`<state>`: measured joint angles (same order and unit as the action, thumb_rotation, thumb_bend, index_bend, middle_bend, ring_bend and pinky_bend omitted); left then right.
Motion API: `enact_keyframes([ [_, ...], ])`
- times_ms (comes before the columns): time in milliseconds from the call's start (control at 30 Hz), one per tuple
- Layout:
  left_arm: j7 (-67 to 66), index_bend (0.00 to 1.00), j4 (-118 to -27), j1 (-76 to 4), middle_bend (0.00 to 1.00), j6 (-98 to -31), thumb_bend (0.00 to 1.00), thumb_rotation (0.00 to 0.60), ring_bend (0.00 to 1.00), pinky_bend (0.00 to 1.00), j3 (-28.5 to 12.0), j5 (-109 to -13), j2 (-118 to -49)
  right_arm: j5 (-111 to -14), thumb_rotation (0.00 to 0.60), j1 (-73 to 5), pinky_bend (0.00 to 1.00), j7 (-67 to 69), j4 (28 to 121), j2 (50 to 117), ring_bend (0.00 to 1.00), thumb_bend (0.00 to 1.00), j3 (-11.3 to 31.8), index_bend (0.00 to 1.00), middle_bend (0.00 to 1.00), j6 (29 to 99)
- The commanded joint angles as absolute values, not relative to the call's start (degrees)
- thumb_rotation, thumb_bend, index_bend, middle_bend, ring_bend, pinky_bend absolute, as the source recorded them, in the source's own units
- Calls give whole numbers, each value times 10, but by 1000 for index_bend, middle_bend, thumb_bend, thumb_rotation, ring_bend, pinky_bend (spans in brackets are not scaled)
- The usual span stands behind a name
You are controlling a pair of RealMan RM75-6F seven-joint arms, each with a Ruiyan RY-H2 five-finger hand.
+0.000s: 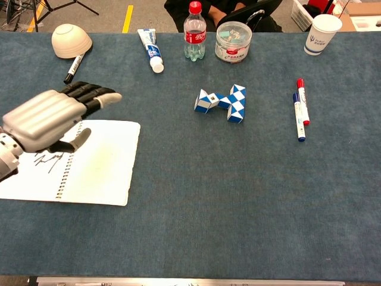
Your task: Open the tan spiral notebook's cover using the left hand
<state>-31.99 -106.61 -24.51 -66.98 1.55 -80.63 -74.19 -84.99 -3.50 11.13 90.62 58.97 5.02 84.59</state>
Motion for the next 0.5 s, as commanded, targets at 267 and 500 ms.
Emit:
enact_keyframes([
  [267, -154, 0, -983, -138, 23, -812, 406, 600, 0, 30, -18, -751, -720, -855, 600, -44, 306, 79, 930, 588, 208, 395, 44, 339, 281, 831],
  [500, -118, 0, -965, -83, 23, -877, 406, 600, 0, 31, -8, -763, -721, -862, 600, -46, 306, 69, 941, 587, 208, 395, 41, 339, 280, 832],
])
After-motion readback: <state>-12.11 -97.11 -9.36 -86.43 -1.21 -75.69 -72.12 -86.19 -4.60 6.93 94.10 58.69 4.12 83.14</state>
